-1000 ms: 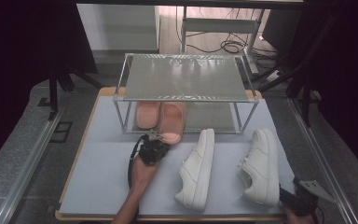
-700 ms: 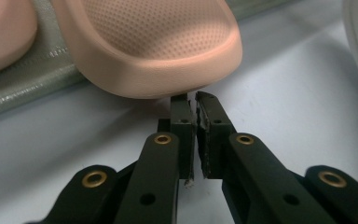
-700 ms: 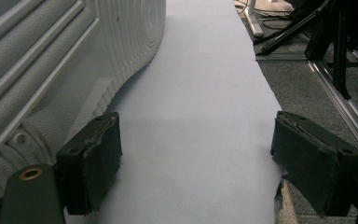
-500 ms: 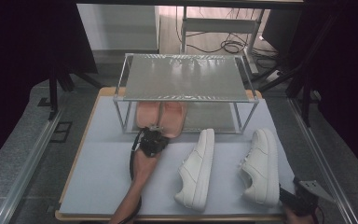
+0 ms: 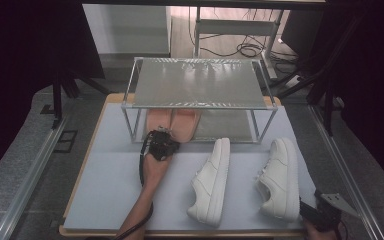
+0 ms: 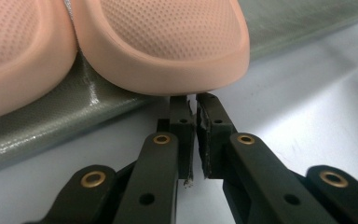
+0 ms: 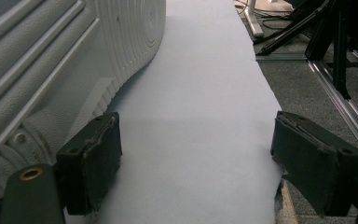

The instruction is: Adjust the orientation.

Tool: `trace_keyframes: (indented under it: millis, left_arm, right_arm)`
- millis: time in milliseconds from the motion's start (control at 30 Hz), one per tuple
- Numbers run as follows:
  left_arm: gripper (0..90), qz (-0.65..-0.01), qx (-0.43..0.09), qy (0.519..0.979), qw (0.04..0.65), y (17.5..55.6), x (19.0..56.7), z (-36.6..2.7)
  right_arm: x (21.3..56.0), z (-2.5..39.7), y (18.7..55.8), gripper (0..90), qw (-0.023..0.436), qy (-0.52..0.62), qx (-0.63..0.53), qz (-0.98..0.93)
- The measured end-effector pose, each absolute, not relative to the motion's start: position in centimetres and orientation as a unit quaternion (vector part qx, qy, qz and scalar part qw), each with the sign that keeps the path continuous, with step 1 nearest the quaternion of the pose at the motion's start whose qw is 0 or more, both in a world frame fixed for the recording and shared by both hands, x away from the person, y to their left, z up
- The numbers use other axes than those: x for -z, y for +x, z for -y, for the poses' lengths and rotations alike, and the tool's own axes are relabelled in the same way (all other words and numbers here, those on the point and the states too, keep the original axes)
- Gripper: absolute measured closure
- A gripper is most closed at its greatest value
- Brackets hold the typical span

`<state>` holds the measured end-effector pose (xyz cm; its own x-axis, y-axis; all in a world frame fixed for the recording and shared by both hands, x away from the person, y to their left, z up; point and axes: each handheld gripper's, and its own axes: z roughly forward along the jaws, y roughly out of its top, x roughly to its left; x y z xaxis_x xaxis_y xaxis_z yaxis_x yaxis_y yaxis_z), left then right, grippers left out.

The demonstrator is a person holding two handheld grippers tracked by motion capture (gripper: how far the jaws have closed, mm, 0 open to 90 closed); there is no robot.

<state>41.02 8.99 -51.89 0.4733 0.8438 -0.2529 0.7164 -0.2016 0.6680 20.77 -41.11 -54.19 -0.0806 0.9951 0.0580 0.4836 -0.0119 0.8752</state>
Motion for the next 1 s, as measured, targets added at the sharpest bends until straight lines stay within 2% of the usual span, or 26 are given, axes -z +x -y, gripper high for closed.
trace_keyframes:
  millis: [233, 633, 833, 1000]
  left_arm:
    - [84.0, -0.507, -0.085, 0.771, 0.376, 41.1, 51.8, -9.0]
    - [79.3, -0.479, -0.105, 0.781, 0.387, 39.0, 50.4, -9.1]
    - [70.7, -0.476, -0.118, 0.782, 0.386, 37.8, 50.1, -9.8]
    - [59.4, -0.471, -0.128, 0.781, 0.389, 36.8, 49.9, -10.5]
  right_arm:
    - [54.2, 41.1, 20.8, 16.1, 0.327, 0.594, -0.391, -0.622]
    - [54.2, 41.1, 20.8, 16.0, 0.327, 0.594, -0.391, -0.622]
    - [54.2, 41.1, 20.8, 16.1, 0.327, 0.594, -0.391, -0.622]
    - [54.2, 41.1, 20.8, 16.1, 0.327, 0.594, -0.391, -0.622]
